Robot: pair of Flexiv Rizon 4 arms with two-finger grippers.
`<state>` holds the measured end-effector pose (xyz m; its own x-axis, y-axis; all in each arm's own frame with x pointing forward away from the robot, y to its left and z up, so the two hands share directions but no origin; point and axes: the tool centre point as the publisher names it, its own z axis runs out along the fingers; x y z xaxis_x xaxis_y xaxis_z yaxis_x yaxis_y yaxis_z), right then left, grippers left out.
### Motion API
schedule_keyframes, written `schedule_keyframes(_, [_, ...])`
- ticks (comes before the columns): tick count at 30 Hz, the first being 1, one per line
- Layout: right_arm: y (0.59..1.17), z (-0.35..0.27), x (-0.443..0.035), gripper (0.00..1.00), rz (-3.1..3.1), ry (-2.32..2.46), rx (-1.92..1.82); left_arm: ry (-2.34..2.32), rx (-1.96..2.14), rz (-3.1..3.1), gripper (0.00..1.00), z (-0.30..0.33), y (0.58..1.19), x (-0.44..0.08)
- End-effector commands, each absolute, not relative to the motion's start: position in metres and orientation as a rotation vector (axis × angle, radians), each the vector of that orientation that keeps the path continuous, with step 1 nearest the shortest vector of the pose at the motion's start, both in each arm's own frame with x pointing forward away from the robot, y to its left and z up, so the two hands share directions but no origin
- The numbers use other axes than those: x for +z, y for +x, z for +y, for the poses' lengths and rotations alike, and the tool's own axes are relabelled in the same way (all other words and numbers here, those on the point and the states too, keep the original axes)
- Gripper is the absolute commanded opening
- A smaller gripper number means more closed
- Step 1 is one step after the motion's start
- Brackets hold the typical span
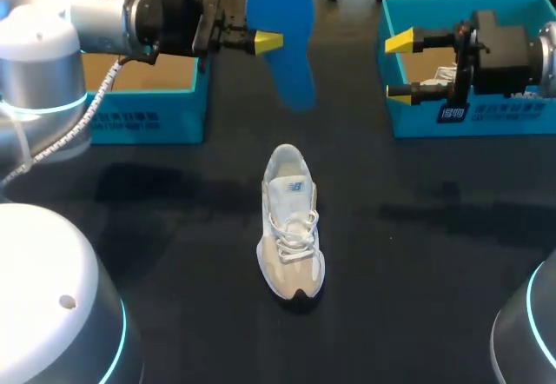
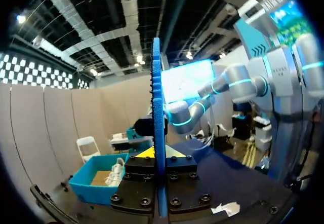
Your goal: Take the shoe out of the shoebox, open the shoe tongue, remove and reinsert the insole, then place the shoe into the shoebox
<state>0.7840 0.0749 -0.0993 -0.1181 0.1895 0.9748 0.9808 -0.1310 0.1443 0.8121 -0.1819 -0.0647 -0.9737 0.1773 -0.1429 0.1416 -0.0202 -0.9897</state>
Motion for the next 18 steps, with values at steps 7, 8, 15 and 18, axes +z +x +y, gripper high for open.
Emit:
schedule_keyframes(7, [0.783,0.076,-0.099,1.00,-1.374,-1.392,-1.325,0.782,1.554,-1.634,0.00,-0.183,0.791,-0.077])
schedule_keyframes(8, [0.783,0.076,-0.099,1.00,-1.374,-1.392,-1.325,0.825,1.525,-1.608,0.00,-0.183,0.790,-0.078])
schedule_keyframes(15, [0.783,0.076,-0.099,1.00,-1.374,-1.392,-1.325,0.995,1.348,-1.495,0.00,-0.181,0.781,-0.098])
schedule_keyframes(18, [0.783,0.076,-0.099,1.00,-1.374,-1.392,-1.325,1.070,1.268,-1.432,0.00,-0.181,0.782,-0.109])
